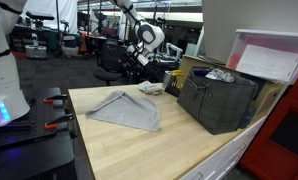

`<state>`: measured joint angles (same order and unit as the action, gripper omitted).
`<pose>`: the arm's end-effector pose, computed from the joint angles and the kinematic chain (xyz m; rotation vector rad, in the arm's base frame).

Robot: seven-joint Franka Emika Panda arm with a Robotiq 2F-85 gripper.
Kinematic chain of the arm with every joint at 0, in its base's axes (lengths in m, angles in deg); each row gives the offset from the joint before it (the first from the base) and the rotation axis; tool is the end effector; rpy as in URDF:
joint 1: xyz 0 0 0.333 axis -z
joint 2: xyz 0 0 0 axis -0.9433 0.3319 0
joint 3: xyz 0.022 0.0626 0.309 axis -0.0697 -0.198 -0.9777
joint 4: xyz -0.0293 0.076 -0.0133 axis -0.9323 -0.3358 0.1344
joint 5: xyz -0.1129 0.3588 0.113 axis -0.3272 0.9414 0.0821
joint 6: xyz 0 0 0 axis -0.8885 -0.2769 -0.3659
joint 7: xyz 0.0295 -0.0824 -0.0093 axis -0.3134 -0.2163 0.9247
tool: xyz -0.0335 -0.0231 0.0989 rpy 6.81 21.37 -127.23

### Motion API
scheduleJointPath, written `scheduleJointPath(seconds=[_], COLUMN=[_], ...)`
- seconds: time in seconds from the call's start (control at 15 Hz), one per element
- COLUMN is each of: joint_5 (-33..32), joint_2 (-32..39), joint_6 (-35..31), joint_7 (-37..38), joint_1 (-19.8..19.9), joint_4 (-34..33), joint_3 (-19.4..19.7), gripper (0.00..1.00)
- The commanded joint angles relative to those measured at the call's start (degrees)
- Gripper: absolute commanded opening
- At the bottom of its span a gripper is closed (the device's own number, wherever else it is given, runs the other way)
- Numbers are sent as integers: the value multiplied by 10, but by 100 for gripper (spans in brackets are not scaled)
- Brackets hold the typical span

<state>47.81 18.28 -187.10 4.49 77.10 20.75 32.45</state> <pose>0.6169 0.0323 0.2706 -2.3670 -1.0032 0.3725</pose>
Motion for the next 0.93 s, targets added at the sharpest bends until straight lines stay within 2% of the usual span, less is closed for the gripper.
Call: scheduleJointPath(seconds=[0.0, 0.2, 0.4, 0.87], joint_5=[-8, -13, -16, -22], joint_2=[49, 101, 142, 194], joint_6=[-76, -124, -139, -131], joint_7=[66, 140, 188, 236], joint_1=[-13, -18, -21, -23], joint_4=[-17, -31, -42, -68], joint_3=[26, 29, 19, -4], gripper=[100, 100, 100, 100])
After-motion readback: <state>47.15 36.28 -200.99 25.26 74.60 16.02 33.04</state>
